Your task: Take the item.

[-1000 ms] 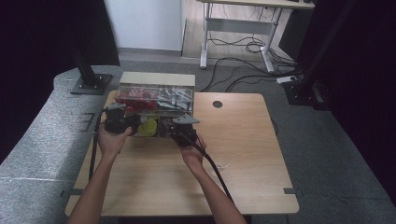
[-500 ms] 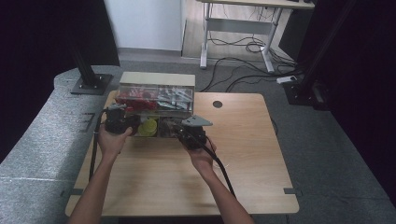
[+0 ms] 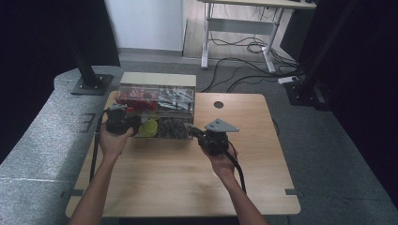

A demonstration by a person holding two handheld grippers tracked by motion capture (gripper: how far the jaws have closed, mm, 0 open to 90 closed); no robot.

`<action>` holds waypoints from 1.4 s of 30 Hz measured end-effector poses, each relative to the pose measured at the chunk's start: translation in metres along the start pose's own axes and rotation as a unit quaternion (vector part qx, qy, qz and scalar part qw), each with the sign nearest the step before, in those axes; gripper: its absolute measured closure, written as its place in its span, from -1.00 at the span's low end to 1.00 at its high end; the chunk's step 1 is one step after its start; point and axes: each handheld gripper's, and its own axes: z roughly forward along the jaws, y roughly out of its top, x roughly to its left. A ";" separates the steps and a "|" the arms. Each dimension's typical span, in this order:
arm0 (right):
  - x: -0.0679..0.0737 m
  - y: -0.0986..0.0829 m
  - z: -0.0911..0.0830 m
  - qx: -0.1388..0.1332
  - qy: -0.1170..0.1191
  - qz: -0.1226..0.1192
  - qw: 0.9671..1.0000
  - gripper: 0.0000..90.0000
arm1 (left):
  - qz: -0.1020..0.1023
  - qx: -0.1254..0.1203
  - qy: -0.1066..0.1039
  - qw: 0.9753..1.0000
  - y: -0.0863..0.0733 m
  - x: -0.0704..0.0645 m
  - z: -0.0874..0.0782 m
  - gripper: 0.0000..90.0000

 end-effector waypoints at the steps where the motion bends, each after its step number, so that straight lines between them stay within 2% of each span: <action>1: -0.001 0.000 -0.004 -0.001 -0.001 -0.001 1.000 0.97 | 0.000 0.000 0.000 1.000 0.000 0.000 0.000 1.00; 3: -0.005 -0.002 -0.014 -0.003 -0.004 -0.001 1.000 0.97 | 0.000 0.000 0.000 1.000 0.000 0.000 0.000 1.00; 10: -0.015 -0.009 -0.035 -0.010 -0.007 0.004 1.000 0.97 | 0.001 0.003 -0.002 1.000 0.000 -0.002 0.003 1.00; 21: -0.035 -0.037 -0.073 -0.014 -0.021 0.015 1.000 0.97 | 0.002 0.003 0.000 1.000 0.000 -0.002 0.001 1.00; 32: -0.046 -0.057 -0.087 -0.006 -0.028 0.029 0.999 0.97 | 0.002 0.004 0.001 1.000 0.000 -0.003 0.002 1.00; 42: -0.045 -0.062 -0.082 0.007 -0.019 0.026 0.999 0.92 | 0.003 0.005 0.002 1.000 0.000 -0.003 0.001 1.00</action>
